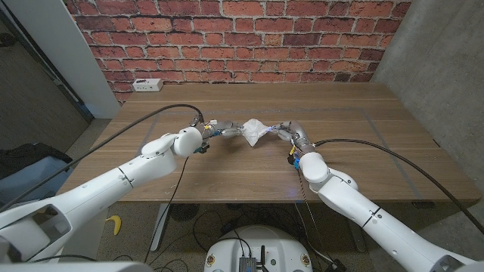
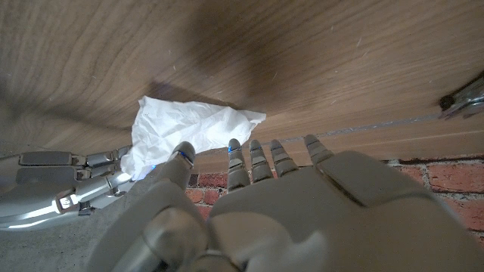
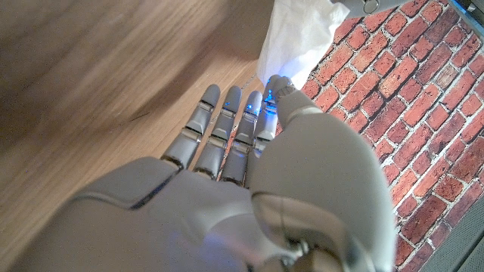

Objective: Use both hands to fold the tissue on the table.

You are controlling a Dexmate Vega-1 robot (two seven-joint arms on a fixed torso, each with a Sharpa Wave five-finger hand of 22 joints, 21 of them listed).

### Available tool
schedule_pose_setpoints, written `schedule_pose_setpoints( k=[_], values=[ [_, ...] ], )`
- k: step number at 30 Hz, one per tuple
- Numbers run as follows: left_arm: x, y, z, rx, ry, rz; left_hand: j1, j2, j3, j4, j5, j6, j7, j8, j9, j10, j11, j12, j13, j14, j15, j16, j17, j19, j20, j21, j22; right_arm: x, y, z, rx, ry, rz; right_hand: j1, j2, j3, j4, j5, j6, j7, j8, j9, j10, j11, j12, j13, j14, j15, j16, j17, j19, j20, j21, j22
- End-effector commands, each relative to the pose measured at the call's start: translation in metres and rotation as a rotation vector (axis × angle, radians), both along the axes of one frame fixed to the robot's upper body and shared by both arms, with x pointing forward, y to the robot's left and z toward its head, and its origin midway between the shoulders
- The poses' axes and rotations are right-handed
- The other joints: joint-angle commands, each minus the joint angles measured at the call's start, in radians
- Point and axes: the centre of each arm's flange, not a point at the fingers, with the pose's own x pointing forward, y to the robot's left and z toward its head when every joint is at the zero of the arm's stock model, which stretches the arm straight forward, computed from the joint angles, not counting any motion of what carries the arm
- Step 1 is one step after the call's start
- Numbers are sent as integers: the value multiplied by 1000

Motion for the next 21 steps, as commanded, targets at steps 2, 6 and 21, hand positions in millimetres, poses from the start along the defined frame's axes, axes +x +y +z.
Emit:
schedule_pose_setpoints(
  k=[2,6,21],
  values=[
    [-3,0,10,12,-85,18,-15,-23,-11,-10,-10,9,17,17,8,-21,-5,12,0,-45,0,2,3,-35,-5,-8,3,-6,-18,4,85,15,48,18,-3,12,0,11,16,27,12,59,12,4,13,9,17,-104,-11,1,3,5,5,2],
    [2,-3,8,46,-36,33,-54,-27,-36,6,-8,196,152,78,28,31,-1,32,0,-44,-8,11,2,-43,-8,-3,3,-9,-22,6,127,15,81,19,-5,13,1,12,16,27,15,64,16,9,19,13,18,-103,-11,6,2,6,7,2],
    [5,-21,-2,124,23,19,-23,-18,-28,-32,-10,-136,-45,-10,3,-52,-53,6,-2,-85,-26,4,1,-55,-19,1,2,-14,-21,15,114,47,202,27,-11,21,-3,19,16,41,26,83,24,20,40,28,52,-93,1,21,16,14,20,2]
  ],
)
